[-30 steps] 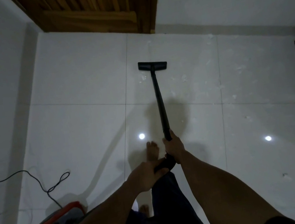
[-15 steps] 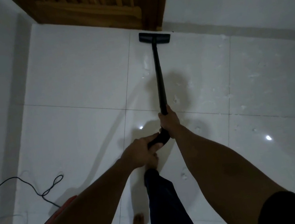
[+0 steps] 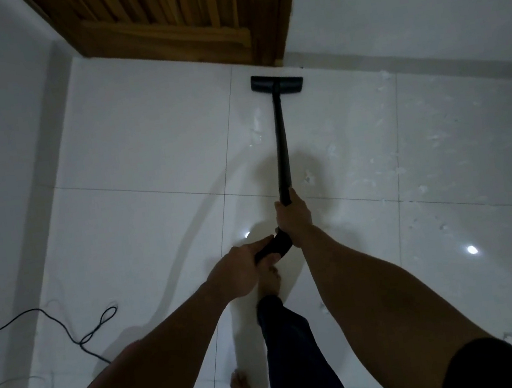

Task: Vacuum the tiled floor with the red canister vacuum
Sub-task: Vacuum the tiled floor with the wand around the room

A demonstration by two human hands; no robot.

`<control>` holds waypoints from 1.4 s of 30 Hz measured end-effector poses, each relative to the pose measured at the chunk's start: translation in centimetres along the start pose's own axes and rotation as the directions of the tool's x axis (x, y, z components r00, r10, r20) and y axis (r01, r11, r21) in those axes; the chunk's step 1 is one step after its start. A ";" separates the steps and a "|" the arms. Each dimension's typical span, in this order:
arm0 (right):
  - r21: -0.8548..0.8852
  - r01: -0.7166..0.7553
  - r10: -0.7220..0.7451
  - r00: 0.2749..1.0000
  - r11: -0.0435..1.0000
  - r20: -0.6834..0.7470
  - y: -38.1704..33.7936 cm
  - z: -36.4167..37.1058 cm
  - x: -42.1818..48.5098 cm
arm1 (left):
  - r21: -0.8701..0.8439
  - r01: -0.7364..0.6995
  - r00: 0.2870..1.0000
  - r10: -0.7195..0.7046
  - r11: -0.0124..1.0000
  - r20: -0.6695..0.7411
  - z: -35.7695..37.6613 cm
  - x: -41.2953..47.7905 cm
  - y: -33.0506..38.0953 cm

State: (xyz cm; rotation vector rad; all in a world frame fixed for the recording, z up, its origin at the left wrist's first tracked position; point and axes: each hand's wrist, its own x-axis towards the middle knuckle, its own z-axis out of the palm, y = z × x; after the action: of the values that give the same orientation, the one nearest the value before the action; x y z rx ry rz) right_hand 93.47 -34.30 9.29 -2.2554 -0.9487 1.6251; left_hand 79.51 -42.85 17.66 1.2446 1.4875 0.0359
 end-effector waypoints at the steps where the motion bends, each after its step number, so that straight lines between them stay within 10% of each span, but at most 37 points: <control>1: -0.003 0.001 -0.001 1.000 1.000 -0.005 0.9 0.1 -1.0 | -0.002 0.004 1.000 -0.004 1.000 0.010 0.6 -1.0 -0.3; 42: -0.010 0.100 -0.100 0.991 0.995 -0.084 59.2 5.5 -58.1 | 0.293 -0.222 0.965 0.165 0.930 0.206 45.9 -58.3 -28.2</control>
State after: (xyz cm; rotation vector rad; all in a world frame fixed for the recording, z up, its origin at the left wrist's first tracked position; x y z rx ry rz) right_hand 100.01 -116.20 22.16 -2.2229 -1.0290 1.4754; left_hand 83.00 -121.87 24.48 1.6067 1.2407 -0.1841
